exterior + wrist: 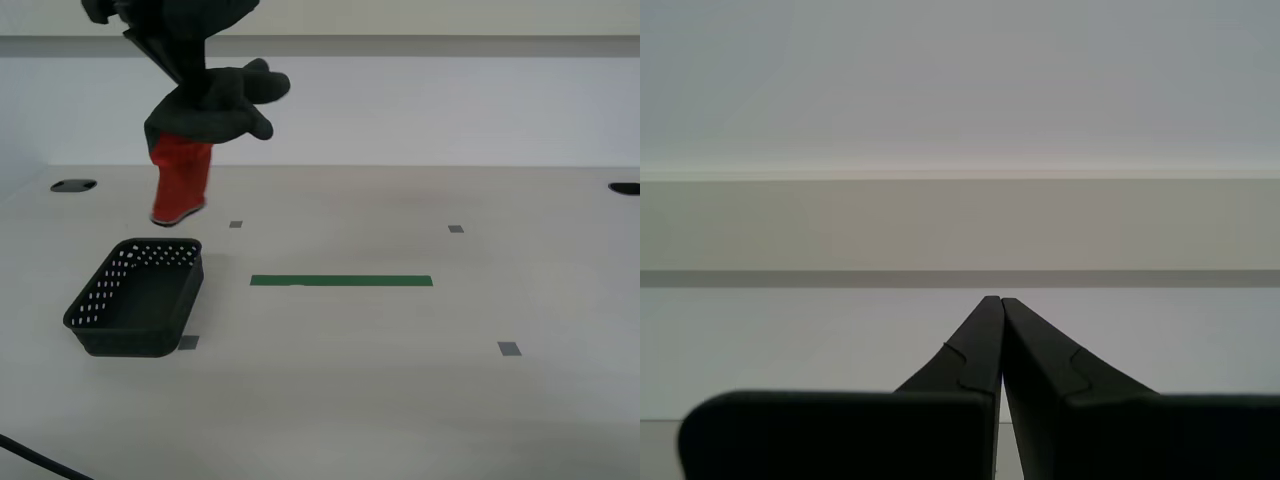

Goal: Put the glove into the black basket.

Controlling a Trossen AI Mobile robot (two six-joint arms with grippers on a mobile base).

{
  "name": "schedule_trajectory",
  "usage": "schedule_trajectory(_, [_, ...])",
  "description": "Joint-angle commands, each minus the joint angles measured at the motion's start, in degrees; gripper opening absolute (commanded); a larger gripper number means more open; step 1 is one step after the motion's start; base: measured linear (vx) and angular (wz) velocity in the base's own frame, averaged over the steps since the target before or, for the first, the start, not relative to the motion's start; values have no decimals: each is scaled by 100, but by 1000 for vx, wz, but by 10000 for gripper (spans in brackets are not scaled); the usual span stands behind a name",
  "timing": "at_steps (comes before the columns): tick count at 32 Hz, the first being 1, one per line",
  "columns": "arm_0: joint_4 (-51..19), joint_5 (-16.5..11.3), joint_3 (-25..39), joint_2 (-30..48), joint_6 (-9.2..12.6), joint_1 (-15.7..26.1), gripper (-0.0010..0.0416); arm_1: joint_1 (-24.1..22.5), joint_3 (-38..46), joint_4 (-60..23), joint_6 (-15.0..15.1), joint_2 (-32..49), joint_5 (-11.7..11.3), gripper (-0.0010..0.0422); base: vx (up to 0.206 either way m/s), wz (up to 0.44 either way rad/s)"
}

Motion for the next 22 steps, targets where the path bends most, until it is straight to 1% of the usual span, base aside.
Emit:
schedule_trajectory(1, [17, 9, 4, 2, 0, -2, 1, 837, -752, 291, 4, -409, 2, -1, 0, 0])
schedule_trajectory(2, [20, 9, 4, 2, 0, -2, 1, 949, -809, 326, 22, -409, 0, -1, 0, 0])
schedule_trajectory(4, [31, 9, 4, 2, 0, 0, 1, 1506, -1233, 734, 42, -398, 0, -1, 0, 0])
schedule_trajectory(7, [17, 11, 4, 2, 0, 0, 1, 1790, -1652, 1298, 35, -398, 2, -1, 0, 0])
schedule_trajectory(9, [20, 11, 4, 2, 0, 0, 1, 1888, -1985, 1696, 24, -398, 2, -1, 0, 0])
schedule_trajectory(11, [20, 9, 4, 2, 0, -2, 1, 1895, -2153, 1884, 15, -398, 2, -1, 0, 0])
schedule_trajectory(12, [24, 11, 4, 2, 0, 0, 0, 1912, -2295, 2107, -13, -398, 2, -1, 0, 0])
schedule_trajectory(15, [20, 9, 4, 2, 0, -2, 1, 1965, -2382, 2286, -20, -317, 2, -1, 0, 0])
schedule_trajectory(16, [22, 9, 4, 2, 0, -2, 1, 2048, -2382, 2404, -28, 74, 2, -1, 0, 0])
schedule_trajectory(18, [24, 9, 4, 2, 0, 0, 1, 2092, -2382, 2686, -26, 433, -2, -1, 0, 0])
schedule_trajectory(19, [11, 9, 4, 2, 2, -2, 1, 2114, -2382, 3045, -35, 796, -2, -1, 0, 0])
schedule_trajectory(20, [28, 11, 4, 2, 0, 0, 1, 2118, -2343, 3342, -184, 1318, -2, -1, 0, 0])
schedule_trajectory(21, [39, 11, 4, 2, 0, 0, 1, 2124, -2328, 3364, -181, 1403, -4, -1, 0, 0])
schedule_trajectory(22, [-61, 11, 4, 7, 0, 0, 0, 2133, -2216, 3377, -181, 1775, -2, 0, -14, 7])
